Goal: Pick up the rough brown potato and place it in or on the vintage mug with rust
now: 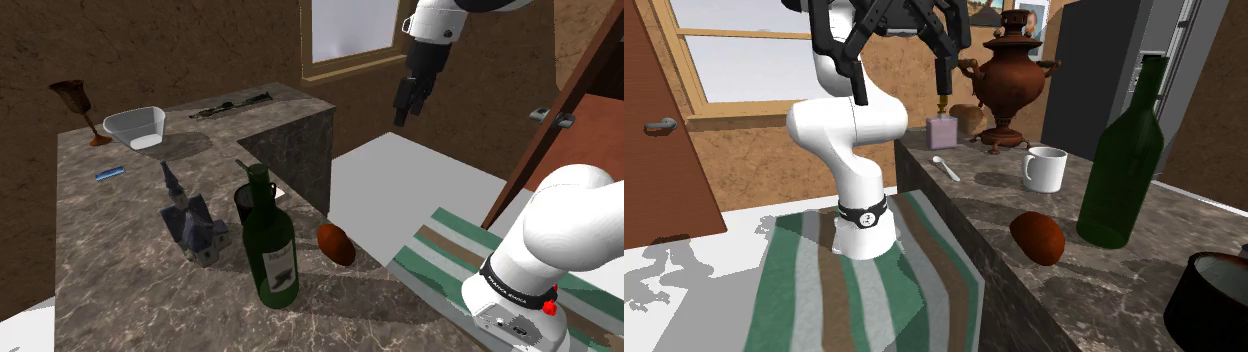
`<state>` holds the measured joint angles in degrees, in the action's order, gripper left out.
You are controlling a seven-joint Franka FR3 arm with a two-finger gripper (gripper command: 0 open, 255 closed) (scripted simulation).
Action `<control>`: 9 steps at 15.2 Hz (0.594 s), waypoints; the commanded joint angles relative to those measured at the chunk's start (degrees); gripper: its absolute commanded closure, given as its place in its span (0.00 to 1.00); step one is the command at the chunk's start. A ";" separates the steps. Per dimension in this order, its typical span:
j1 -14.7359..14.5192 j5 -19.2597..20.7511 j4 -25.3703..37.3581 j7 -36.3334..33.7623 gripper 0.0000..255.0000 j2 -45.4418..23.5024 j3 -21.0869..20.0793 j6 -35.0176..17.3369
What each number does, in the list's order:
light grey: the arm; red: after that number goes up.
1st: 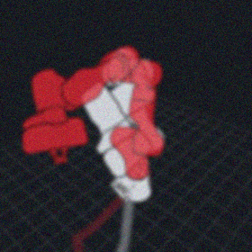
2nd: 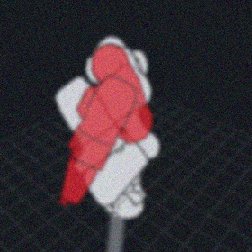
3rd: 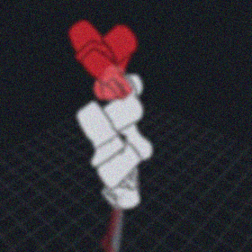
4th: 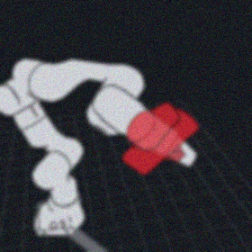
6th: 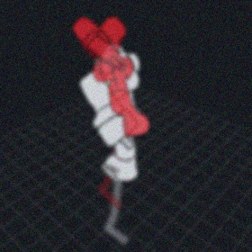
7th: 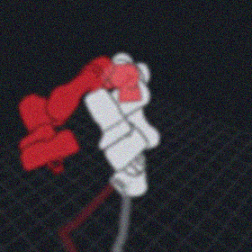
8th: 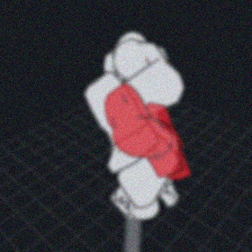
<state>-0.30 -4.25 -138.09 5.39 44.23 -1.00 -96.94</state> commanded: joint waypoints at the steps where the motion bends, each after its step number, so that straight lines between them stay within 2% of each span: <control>1: 0.00 0.00 0.00 0.00 0.00 0.00 0.00 0.00; 9: -2.04 -2.33 -4.47 -15.94 0.00 -2.67 -14.62 -5.16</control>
<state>-2.01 -6.18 -141.86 -8.23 41.99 -13.60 -101.23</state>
